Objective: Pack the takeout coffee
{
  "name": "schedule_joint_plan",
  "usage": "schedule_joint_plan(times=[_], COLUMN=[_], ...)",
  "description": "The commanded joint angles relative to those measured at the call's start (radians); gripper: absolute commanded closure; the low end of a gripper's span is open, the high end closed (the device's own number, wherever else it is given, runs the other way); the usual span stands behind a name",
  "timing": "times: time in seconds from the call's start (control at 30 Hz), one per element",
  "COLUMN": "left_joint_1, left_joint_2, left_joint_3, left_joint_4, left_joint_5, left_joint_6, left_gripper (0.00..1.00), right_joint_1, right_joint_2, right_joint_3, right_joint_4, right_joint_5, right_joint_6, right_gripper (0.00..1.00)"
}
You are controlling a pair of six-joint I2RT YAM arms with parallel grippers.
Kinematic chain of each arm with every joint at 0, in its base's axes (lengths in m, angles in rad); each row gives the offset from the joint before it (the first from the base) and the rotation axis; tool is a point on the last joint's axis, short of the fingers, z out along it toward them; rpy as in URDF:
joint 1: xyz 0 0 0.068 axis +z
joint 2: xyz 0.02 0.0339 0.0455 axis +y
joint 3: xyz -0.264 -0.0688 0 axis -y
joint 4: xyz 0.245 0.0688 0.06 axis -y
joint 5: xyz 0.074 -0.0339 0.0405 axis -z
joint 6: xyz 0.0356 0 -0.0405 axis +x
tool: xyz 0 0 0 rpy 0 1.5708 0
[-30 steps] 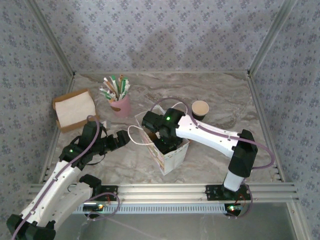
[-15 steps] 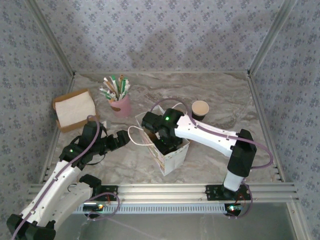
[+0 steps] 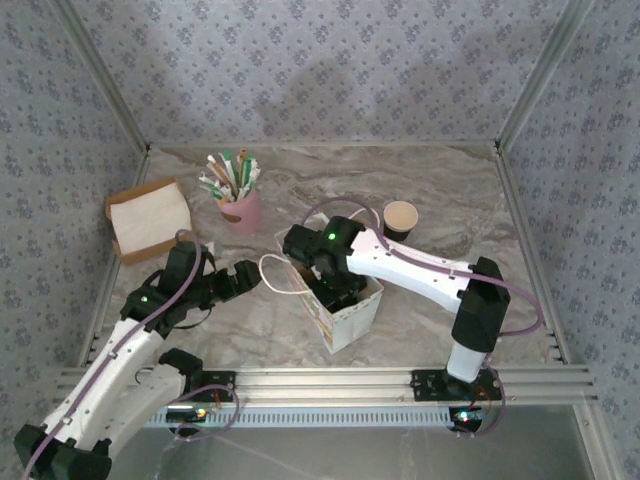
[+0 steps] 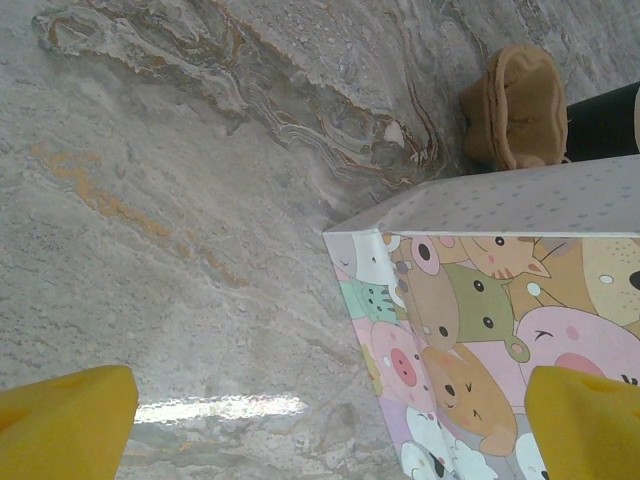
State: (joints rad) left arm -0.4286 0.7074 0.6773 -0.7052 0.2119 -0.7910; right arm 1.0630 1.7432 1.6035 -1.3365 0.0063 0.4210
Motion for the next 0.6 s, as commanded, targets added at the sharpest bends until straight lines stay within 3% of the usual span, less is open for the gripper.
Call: schedule_joint_plan(times=[0.0, 0.57], left_joint_1=[-0.009, -0.009], left_joint_2=[-0.013, 0.023], left_joint_3=[0.008, 0.01], left_joint_4=[0.001, 0.021], left_joint_5=[-0.014, -0.014], left_joint_6=[0.001, 0.004], left_gripper=[0.01, 0.01], right_joint_1=[-0.003, -0.023], right_joint_2=[0.02, 0.04], right_joint_3=[0.021, 0.016], right_joint_4=[-0.049, -0.046], right_joint_5=[0.001, -0.017], right_joint_6=[0.008, -0.002], right_gripper=[0.34, 0.34])
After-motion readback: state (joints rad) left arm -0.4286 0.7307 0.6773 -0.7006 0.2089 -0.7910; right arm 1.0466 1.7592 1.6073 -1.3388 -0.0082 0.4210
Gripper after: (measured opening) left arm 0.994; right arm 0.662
